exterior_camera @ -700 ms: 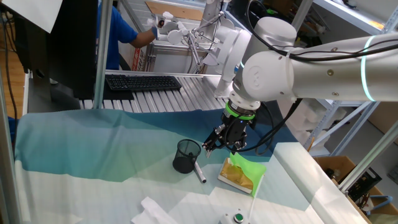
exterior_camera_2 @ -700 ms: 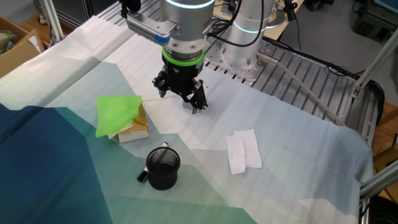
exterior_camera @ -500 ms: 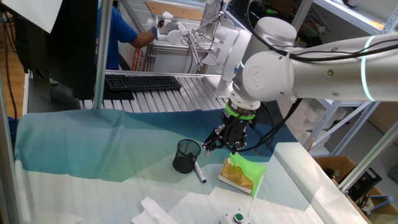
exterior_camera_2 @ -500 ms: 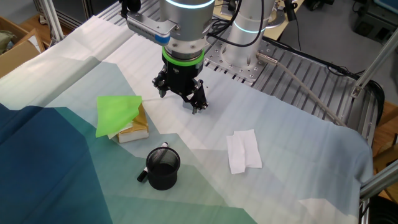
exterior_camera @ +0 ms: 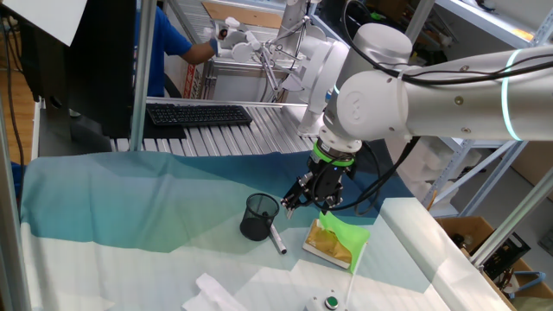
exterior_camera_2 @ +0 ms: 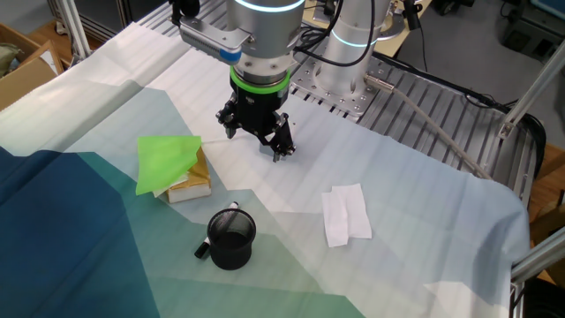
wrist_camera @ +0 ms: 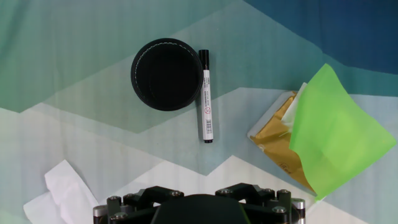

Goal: Put the pen into the pen holder

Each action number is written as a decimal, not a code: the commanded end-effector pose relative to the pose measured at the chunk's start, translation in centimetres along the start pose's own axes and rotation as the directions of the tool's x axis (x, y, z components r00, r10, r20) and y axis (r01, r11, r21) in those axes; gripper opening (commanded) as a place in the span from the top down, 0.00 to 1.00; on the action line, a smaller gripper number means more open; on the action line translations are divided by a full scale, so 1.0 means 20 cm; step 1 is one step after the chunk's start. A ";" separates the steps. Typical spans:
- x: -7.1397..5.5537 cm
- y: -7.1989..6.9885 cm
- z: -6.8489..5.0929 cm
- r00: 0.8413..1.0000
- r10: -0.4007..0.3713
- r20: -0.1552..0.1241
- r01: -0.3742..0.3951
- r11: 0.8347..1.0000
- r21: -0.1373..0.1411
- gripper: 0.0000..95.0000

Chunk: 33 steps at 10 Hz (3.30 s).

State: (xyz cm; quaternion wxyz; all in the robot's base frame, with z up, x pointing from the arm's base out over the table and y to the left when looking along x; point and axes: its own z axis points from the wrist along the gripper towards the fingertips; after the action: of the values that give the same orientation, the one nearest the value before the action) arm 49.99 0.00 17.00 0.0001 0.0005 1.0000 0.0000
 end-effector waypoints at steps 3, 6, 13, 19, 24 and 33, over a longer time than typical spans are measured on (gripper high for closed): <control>-0.02 0.00 -0.01 0.986 0.168 -0.021 -0.168 0.985 -0.030 1.00; -0.04 -0.01 -0.01 0.987 0.156 -0.026 -0.157 0.986 -0.050 1.00; -0.04 0.00 0.00 0.991 0.136 -0.012 -0.137 0.990 -0.038 1.00; -0.05 0.00 0.03 0.990 0.137 -0.015 -0.138 0.990 -0.029 1.00; -0.05 0.01 0.06 0.988 0.151 -0.020 -0.152 0.988 -0.023 1.00; -0.07 0.02 0.13 0.996 0.086 -0.009 -0.086 0.996 -0.007 1.00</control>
State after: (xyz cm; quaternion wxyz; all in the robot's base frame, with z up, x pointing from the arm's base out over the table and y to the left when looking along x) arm 51.29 0.32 14.40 -0.0044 0.0441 0.9990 0.0044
